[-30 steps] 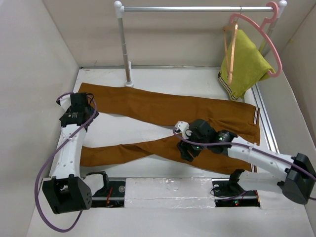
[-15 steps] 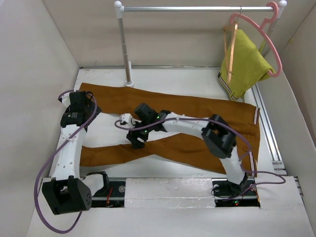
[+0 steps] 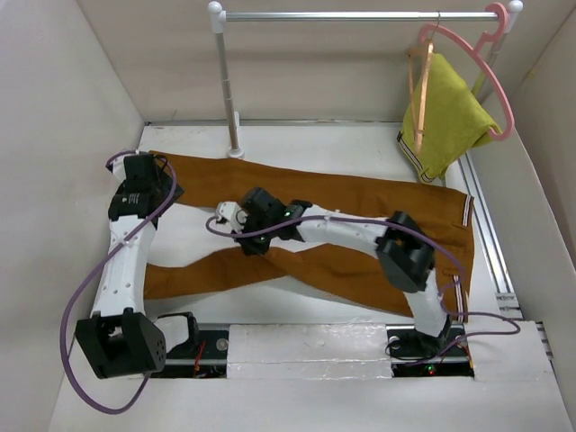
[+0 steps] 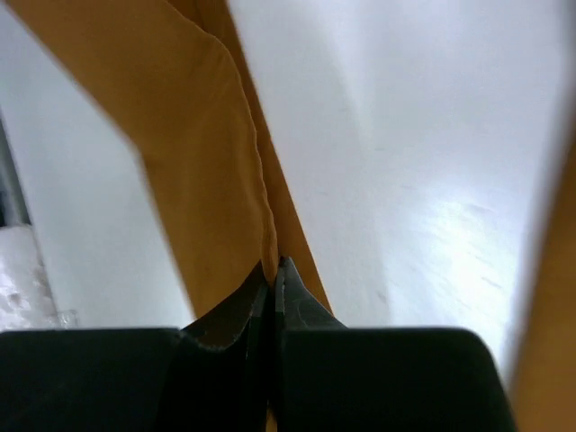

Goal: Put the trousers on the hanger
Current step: Flatten out the trousers at the center of the board.

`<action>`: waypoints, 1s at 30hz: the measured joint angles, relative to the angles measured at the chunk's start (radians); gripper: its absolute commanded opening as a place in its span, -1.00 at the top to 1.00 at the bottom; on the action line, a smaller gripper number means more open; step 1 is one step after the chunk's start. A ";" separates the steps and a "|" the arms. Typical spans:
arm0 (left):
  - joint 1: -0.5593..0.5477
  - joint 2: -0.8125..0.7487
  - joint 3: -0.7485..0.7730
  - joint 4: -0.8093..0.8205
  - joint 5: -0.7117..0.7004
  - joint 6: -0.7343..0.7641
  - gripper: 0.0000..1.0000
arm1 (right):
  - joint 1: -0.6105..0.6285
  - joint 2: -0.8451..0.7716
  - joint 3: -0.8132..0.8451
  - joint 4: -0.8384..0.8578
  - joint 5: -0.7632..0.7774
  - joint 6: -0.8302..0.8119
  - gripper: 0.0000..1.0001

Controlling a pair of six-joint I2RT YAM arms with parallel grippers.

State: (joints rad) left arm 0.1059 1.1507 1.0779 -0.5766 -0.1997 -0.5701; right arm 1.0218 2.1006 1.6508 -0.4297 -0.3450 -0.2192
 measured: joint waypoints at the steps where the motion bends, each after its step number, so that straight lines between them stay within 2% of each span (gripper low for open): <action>1: 0.000 0.013 0.019 0.002 0.001 0.005 -0.23 | 0.003 -0.053 -0.013 -0.004 0.047 0.003 1.00; 5: 0.000 0.032 0.083 0.012 -0.005 0.023 -0.24 | 0.024 -0.352 -0.123 0.030 0.160 0.007 0.96; 7: 0.000 0.026 0.087 0.019 -0.015 0.032 -0.24 | 0.061 -0.497 -0.217 0.064 0.183 0.009 0.81; 8: 0.003 0.024 0.085 0.019 -0.018 0.038 -0.26 | 0.092 -0.556 -0.277 0.088 0.185 0.011 0.58; 9: 0.009 0.021 0.075 0.027 -0.018 0.043 -0.26 | 0.131 -0.599 -0.344 0.109 0.183 0.013 0.45; 10: 0.018 0.016 0.058 0.034 -0.016 0.048 -0.31 | 0.159 -0.619 -0.384 0.112 0.175 0.013 0.18; 14: 0.043 0.011 -0.008 0.026 -0.021 0.067 -0.39 | 0.291 -0.575 -0.606 0.095 0.102 0.016 -0.36; 15: 0.046 0.013 -0.019 0.014 -0.022 0.073 -0.39 | 0.298 -0.553 -0.650 0.068 0.092 0.020 -0.42; 19: 0.046 0.027 -0.024 -0.027 -0.037 0.099 -0.39 | 0.290 -0.543 -0.689 -0.057 0.101 0.017 -0.46; 24: 0.039 0.079 -0.024 -0.050 -0.079 0.122 -0.36 | 0.276 -0.563 -0.524 -0.100 0.128 0.006 -0.43; 27: 0.030 0.198 -0.021 -0.047 -0.110 0.139 -0.24 | 0.256 -0.610 -0.453 -0.102 0.130 0.006 -0.44; 30: 0.019 0.380 -0.019 -0.049 -0.136 0.150 -0.20 | 0.200 -0.689 -0.431 -0.101 0.132 0.006 -0.44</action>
State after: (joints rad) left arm 0.1246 1.5311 1.0588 -0.6254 -0.3359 -0.4198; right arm 1.2217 1.4113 1.2194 -0.5304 -0.2127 -0.2134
